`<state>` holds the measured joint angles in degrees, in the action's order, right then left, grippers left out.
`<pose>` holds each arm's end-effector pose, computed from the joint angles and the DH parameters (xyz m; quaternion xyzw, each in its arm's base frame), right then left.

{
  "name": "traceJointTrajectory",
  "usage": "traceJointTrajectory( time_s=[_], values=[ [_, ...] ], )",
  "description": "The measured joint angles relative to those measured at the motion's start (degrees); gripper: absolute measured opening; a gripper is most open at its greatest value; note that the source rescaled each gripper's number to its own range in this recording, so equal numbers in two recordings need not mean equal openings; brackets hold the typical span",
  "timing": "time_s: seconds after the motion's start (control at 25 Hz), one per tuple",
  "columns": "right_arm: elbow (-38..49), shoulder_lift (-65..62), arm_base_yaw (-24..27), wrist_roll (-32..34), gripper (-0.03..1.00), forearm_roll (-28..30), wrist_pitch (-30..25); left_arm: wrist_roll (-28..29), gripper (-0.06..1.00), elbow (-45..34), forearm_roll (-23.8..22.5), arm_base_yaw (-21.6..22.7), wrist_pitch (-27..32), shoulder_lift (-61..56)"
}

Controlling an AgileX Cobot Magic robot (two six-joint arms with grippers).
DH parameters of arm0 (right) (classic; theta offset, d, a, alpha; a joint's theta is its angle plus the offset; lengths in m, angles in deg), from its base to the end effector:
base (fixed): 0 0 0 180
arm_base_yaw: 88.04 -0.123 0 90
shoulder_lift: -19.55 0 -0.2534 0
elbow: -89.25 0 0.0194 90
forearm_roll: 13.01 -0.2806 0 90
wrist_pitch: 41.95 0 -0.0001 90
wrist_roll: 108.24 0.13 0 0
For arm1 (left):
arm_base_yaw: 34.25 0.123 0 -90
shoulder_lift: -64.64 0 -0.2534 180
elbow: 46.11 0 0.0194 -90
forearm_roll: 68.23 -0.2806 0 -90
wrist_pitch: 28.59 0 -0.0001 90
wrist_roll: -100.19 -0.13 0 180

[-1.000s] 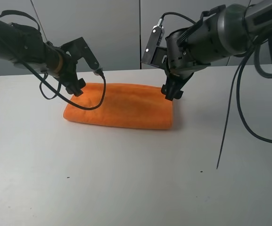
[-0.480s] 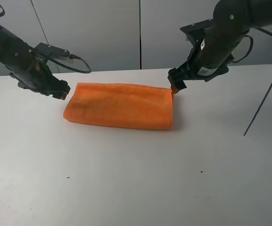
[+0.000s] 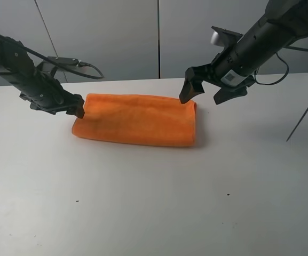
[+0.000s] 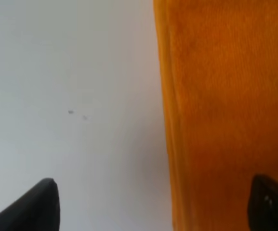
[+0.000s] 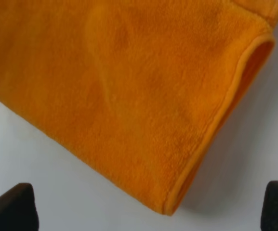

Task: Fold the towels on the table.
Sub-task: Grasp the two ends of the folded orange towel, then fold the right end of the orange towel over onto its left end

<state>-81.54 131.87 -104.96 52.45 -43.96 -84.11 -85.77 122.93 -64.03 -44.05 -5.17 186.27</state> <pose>0.3586 0.1560 0.1130 -0.1347 0.9597 0.2024 0.1410 0.3989 -0.0727 0.0444 0.1044 0.9724 -0.0282 0.2069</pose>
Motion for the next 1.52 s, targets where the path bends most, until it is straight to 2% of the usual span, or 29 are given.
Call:
traceJointTrajectory(
  time_s=[0.24,0.44,0.56,0.88,1.04,1.24,1.52],
  values=[
    [0.00,0.12,0.00,-0.27,1.00,0.21,-2.31,0.00,1.00,1.24,0.50,0.00,0.22,2.28],
    [0.00,3.20,0.00,3.62,1.00,0.35,0.92,0.87,1.00,2.59,0.45,0.00,0.48,3.24],
    [0.00,6.17,0.00,3.84,1.00,-0.16,2.49,0.87,1.00,2.73,0.10,0.00,0.60,3.24],
    [0.00,8.66,0.00,2.17,1.00,-5.97,6.65,0.98,1.00,2.84,-0.01,0.00,0.35,5.53],
    [0.00,10.13,0.03,0.23,1.00,-9.84,7.40,1.10,1.00,2.84,-0.01,0.00,-0.27,7.21],
    [0.00,13.26,0.24,-0.15,1.00,-11.88,8.35,1.26,1.00,3.42,-0.01,0.00,-0.15,7.50],
    [0.00,13.79,0.24,4.55,1.00,-12.69,10.84,1.26,1.00,3.89,-0.01,0.00,0.17,7.96]
  ],
)
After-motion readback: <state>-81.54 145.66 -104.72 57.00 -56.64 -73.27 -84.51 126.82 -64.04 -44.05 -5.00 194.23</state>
